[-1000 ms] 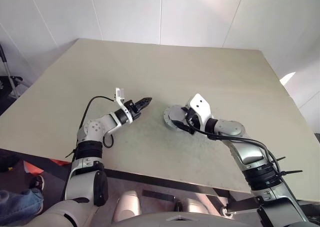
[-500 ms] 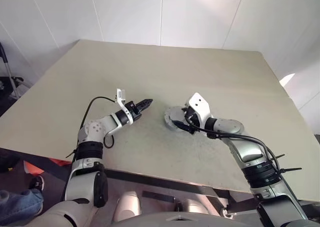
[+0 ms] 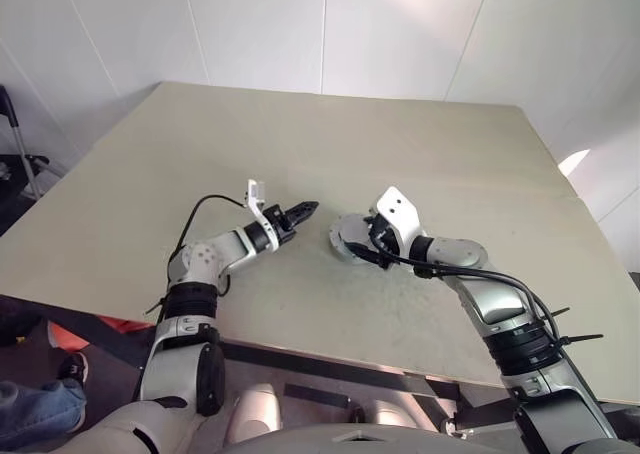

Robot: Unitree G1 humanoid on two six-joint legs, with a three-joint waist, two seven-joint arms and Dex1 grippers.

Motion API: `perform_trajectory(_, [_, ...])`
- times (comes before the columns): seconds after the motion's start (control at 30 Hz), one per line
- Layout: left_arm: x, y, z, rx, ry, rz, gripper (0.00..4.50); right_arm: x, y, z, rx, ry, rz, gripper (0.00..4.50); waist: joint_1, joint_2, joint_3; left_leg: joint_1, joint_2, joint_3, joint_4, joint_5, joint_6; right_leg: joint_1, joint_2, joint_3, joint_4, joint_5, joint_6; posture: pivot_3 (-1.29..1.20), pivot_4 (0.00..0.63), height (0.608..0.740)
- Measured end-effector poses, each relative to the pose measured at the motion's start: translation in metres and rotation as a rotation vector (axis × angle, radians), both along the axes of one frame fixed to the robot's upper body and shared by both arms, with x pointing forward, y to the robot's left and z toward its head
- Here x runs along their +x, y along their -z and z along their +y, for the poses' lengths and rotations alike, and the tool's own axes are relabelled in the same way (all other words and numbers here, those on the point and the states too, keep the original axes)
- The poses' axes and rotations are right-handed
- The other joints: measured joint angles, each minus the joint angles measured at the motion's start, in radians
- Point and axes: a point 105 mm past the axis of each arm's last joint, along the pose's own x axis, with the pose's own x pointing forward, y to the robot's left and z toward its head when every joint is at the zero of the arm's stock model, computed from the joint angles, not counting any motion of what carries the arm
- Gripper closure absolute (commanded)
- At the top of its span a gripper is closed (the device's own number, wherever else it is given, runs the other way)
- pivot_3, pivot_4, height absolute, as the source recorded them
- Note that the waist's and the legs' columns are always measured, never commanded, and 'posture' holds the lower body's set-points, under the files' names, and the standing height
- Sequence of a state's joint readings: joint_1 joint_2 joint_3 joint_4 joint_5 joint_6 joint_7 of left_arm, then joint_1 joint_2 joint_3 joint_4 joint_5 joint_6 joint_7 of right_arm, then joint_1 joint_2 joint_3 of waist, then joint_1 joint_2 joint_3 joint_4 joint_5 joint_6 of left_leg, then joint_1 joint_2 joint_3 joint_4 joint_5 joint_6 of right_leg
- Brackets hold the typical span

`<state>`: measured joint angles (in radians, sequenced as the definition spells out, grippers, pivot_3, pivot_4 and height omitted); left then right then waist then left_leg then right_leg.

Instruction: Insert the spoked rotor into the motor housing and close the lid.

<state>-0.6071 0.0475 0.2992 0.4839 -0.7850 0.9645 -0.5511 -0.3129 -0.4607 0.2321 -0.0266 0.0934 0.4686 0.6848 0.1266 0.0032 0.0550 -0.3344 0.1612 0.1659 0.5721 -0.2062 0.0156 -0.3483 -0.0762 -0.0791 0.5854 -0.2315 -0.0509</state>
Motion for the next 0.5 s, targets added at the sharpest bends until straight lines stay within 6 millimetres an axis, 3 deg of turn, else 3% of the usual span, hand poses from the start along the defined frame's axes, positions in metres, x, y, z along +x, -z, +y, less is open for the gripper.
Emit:
perform_trajectory(0.23, [0.000, -0.004, -0.036, 0.020, 0.105, 0.028, 4.48, -0.001, 0.000, 0.000, 0.000, -0.007, 0.004, 1.41, 0.000, 0.001, -0.003, 0.000, 0.000, 0.000, -0.001, 0.000, 0.000, 0.000, 0.000, 0.000, -0.001, 0.000, 0.001, 0.00, 0.000, 0.740])
perform_trajectory(0.33, [-0.003, 0.020, -0.042, 0.117, 0.126, 0.126, 4.48, -0.001, 0.001, 0.000, -0.002, -0.006, 0.008, 1.41, -0.001, 0.004, -0.006, 0.000, -0.001, 0.000, -0.001, -0.001, 0.001, 0.000, 0.000, 0.000, -0.002, -0.001, 0.001, 0.00, 0.000, 0.740])
perform_trajectory(0.5, [-0.004, 0.027, -0.046, 0.150, 0.142, 0.147, 4.48, -0.001, 0.007, -0.003, -0.007, 0.010, 0.025, 1.41, 0.001, 0.005, -0.014, 0.009, -0.002, -0.001, -0.005, -0.002, 0.003, 0.014, -0.001, 0.000, -0.010, -0.002, 0.003, 0.00, 0.000, 0.740])
